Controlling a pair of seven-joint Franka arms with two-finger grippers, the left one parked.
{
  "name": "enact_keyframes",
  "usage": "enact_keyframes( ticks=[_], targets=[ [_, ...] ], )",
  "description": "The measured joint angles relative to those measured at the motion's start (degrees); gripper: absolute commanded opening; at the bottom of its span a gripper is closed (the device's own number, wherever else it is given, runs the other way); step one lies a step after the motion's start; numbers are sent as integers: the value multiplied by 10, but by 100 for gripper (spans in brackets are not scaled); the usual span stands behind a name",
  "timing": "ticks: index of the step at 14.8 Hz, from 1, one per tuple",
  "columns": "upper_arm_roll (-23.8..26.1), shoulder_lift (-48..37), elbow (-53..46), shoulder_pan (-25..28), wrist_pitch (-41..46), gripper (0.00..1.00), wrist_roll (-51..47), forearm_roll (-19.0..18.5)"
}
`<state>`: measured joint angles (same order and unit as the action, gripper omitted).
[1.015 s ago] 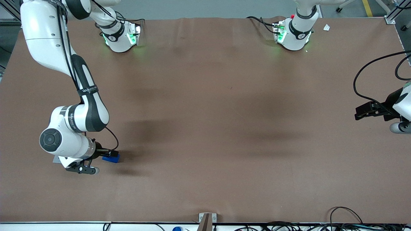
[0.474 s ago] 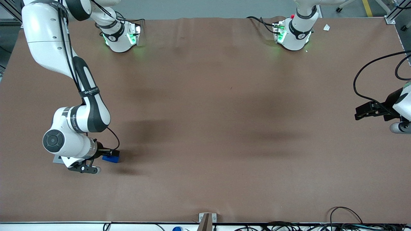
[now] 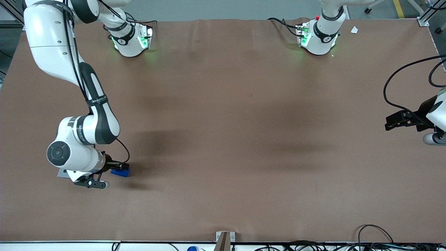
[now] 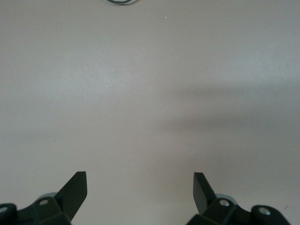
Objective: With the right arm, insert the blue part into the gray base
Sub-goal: 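Lower the right gripper around the blue block and close it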
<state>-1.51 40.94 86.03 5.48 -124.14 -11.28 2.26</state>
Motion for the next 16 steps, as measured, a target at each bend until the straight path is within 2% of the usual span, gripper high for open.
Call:
enact_keyframes(
  ticks=[8,16],
  targets=[
    [-1,3,2,-1,-5,76,0,0],
    [-1,4,2,-5,-9,45,1,0]
  ],
)
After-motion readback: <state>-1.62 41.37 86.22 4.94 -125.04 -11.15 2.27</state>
